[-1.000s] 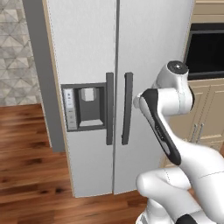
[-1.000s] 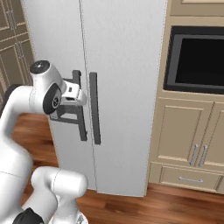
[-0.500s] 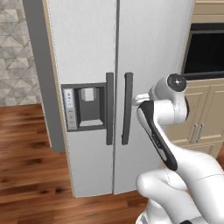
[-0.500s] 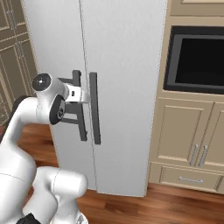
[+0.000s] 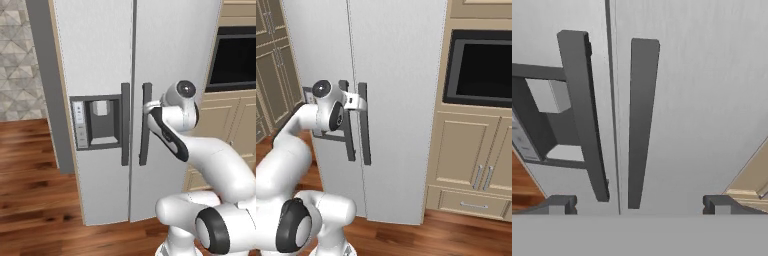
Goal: Take the lemon wedge from the fridge and place it on the plate with fish on the dining counter.
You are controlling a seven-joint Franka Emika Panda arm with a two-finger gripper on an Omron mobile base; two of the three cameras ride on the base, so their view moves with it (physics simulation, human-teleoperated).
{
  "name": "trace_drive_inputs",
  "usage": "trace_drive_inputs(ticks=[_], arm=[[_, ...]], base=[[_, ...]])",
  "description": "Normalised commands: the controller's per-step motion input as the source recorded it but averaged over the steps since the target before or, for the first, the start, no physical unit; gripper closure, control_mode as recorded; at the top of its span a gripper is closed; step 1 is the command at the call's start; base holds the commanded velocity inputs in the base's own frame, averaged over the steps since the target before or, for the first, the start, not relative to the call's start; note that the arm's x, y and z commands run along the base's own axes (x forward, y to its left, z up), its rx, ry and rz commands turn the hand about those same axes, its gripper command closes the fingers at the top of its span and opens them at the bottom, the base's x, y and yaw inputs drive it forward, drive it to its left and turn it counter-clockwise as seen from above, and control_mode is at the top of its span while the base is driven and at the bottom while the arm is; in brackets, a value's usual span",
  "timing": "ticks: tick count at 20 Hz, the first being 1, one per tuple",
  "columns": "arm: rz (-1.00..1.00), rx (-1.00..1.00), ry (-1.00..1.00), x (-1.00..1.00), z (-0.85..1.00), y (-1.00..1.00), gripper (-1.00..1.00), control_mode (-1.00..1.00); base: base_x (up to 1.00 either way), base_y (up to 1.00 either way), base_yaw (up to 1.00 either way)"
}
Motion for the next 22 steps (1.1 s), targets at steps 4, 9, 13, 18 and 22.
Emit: trace_drive_inputs(ticks=[4,9,13,18,22], arm=[[0.05,0.0,0.0,0.48,-0.21,0.0,-1.0,-1.0],[0.04,0.0,-0.05,0.38,-0.2,0.0,-1.0,-1.0],[0.0,-0.01,-0.04,0.27,-0.11,0.0,-1.0,-1.0],[0.0,-0.01,0.0,0.41,-0.05,0.0,-1.0,-1.0],[0.0,0.0,0.0,0.47,0.0,0.0,-1.0,-1.0]], base=[[0.0,0.0,0.0],[0.0,0.0,0.0],[0.0,0.0,0.0],[0.0,0.0,0.0],[0.0,0.0,0.0]])
